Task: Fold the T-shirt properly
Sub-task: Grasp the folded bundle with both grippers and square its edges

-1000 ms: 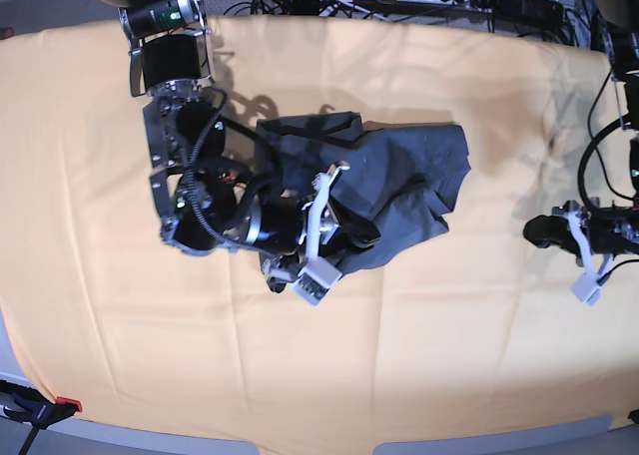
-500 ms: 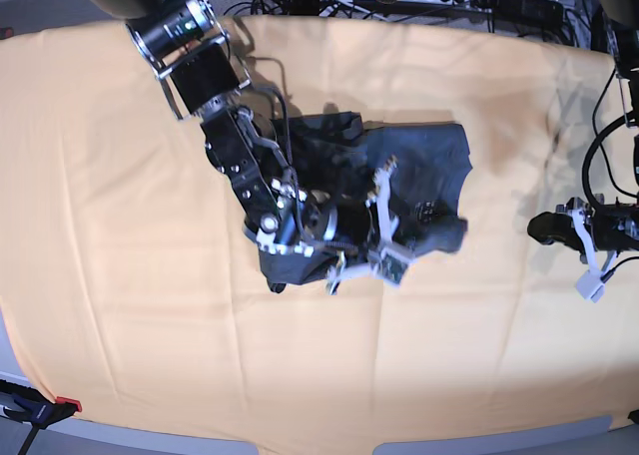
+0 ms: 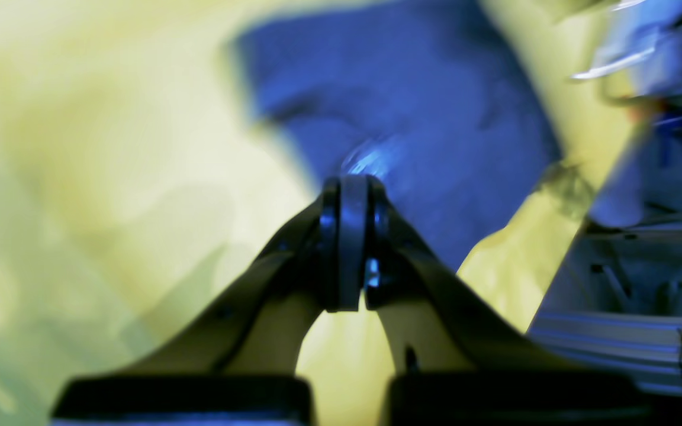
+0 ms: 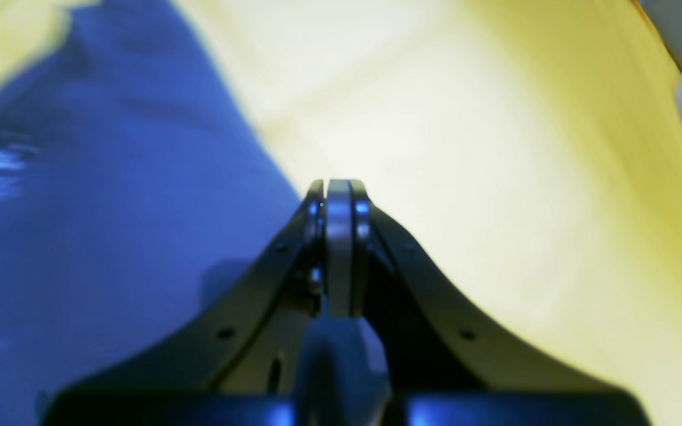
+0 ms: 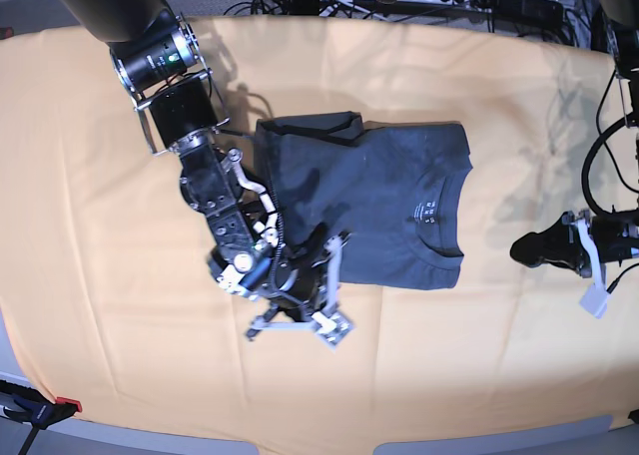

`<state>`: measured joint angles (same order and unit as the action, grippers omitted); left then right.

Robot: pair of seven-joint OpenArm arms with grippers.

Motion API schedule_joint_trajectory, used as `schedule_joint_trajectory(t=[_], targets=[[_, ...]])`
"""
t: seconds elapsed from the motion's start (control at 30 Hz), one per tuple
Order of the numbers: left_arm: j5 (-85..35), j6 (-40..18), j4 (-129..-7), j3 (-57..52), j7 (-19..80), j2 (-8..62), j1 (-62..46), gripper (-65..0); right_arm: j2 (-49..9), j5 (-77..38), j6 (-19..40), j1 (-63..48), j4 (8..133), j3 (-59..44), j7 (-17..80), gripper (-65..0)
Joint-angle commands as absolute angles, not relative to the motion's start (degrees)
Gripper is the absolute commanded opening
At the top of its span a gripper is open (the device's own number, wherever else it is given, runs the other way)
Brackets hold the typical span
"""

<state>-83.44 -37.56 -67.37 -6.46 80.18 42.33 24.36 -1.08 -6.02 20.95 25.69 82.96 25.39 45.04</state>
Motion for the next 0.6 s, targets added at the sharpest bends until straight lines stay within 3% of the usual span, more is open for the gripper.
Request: schedule_joint_trajectory(t=[0.0,0.07,0.23,0.57], targets=[[-85.00,-37.69,-68.38,-6.98,80.00,42.94,25.56,-65.0,-1.54,-6.15,20.10,27.79,84.05,23.68,43.59,-65.0],[-85.00,-36.60,-69.12,-6.98,80.00,41.65,25.43,-65.0,-2.72,-6.74,20.45,27.62,84.05,20.93,43.57,-65.0],[-85.00,-32.97,-74.15,-6.98,80.00,35.77,25.41,-65.0,-6.57,-14.96,27.59,27.90,81.84,17.63,42.24,-65.0],[-85.00,-35.22,-88.25,-2.85,80.00,25.80,16.82,-65.0,-6.52,-15.99,33.82,34.72,63.20,17.63,38.59,-65.0]])
